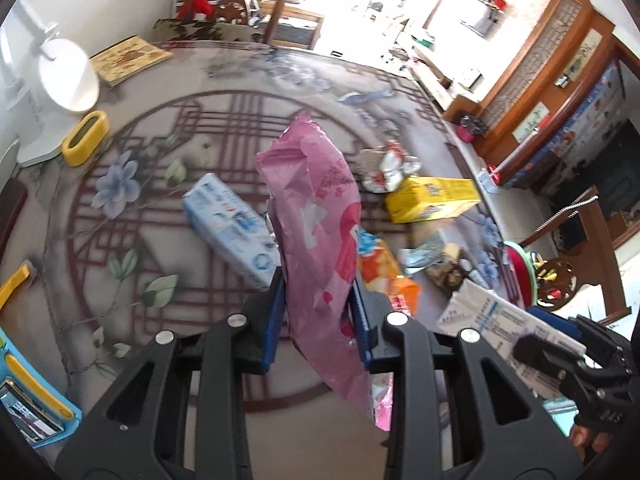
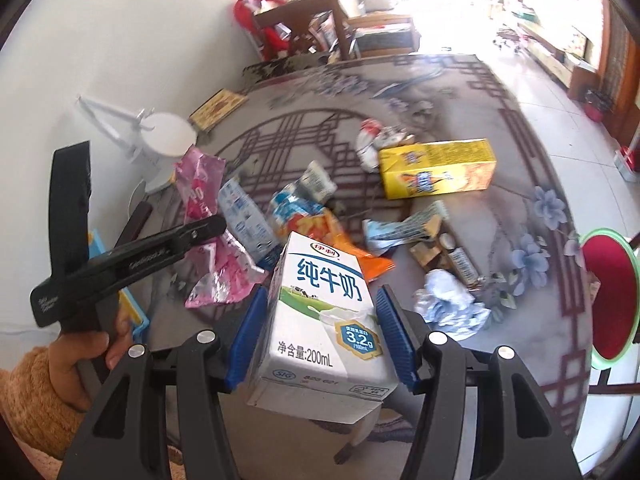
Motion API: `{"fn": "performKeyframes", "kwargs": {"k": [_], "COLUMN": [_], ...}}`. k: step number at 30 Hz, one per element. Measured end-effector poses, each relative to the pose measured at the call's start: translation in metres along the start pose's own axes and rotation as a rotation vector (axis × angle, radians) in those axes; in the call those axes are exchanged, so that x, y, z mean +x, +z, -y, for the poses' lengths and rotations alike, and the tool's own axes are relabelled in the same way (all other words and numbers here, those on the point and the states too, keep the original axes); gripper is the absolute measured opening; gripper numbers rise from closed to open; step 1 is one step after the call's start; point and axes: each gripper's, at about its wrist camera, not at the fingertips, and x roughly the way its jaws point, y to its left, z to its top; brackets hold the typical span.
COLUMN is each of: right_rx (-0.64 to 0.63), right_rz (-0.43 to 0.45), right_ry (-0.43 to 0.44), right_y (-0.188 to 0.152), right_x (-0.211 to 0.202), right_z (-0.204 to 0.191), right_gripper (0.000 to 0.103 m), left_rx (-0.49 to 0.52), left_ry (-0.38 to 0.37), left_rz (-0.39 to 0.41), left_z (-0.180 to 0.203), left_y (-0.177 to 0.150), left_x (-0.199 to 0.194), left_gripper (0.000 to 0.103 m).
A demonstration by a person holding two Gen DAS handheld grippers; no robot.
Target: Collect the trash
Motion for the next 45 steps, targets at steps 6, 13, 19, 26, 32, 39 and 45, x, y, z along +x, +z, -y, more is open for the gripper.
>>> {"fn": "performKeyframes", "kwargs": {"k": [6, 13, 19, 26, 32, 39, 45], "right_rx": [0.044, 0.078, 0.086, 0.109, 0.143, 0.139, 0.149], "right_rz": [0.021, 0.027, 0.037, 0.05, 0.041, 0.049, 0.048], "right_ry": [-0.012, -0.022, -0.005, 0.04, 0.085, 0.113, 0.124], "right_y": [0.0, -0.001, -0.002, -0.005, -0.01, -0.011, -0.008], "right_x": [-0.009, -0.016, -0.024, -0.033, -0.037, -0.045, -0.049], "right_z": [0.017, 0.034, 0.044, 0.065, 0.09, 0.118, 0.144], "right_gripper": [0.055, 0.055, 0.055, 0.055, 0.055, 0.055, 0.055], "left_rx": [0.034, 0.052, 0.052, 0.082, 0.125, 0.152, 0.162], "left_ry": [-0.021, -0.034, -0.052, -0.05, -0.036, -0.021, -0.007], "left_rz": [-0.007, -0.02, -0.035, -0.059, -0.069, -0.076, -0.092], "left_z": [0.018, 0.037, 0.052, 0.084, 0.123, 0.163, 0.189], "left_y": [0.002, 0.003, 0.006, 0.01, 0.012, 0.015, 0.019], "left_x": [0.002, 0.007, 0.015, 0.031, 0.047, 0.063, 0.079], "left_gripper": [0.03, 0.03, 0.03, 0.03, 0.03, 0.03, 0.03]}}
